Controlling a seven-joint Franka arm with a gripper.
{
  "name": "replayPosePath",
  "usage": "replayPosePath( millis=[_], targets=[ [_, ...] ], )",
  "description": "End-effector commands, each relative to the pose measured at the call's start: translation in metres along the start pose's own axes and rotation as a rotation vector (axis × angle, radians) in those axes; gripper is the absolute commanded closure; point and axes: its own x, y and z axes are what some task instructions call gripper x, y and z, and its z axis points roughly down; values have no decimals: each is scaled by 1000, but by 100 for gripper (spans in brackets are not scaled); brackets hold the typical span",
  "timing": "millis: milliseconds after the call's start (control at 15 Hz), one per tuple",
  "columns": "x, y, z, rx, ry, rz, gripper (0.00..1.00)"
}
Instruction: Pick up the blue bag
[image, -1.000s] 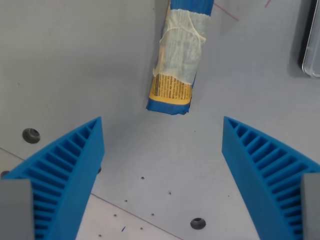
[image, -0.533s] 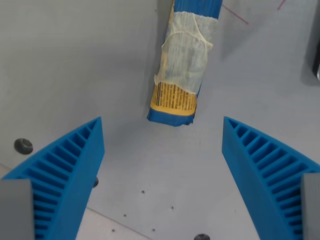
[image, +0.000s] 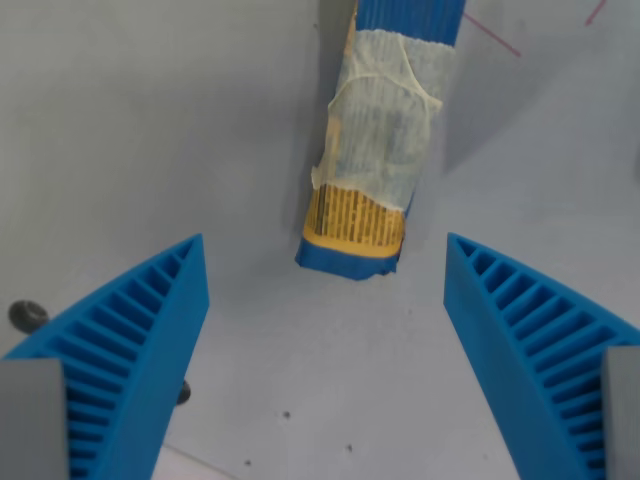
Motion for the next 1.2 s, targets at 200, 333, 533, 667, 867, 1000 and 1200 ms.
replayPosePath(
  millis=[200,333,533,667,867,1000,1200],
  targets=[
    [3,3,17,-24,15,-21,0],
    [3,3,23,-24,15,-21,0],
    [4,4,33,-24,15,-21,0],
    [4,4,40,-24,15,-21,100],
    [4,4,40,-24,15,-21,100],
    [4,4,40,-24,15,-21,100],
    [4,4,40,-24,15,-21,100]
  ],
)
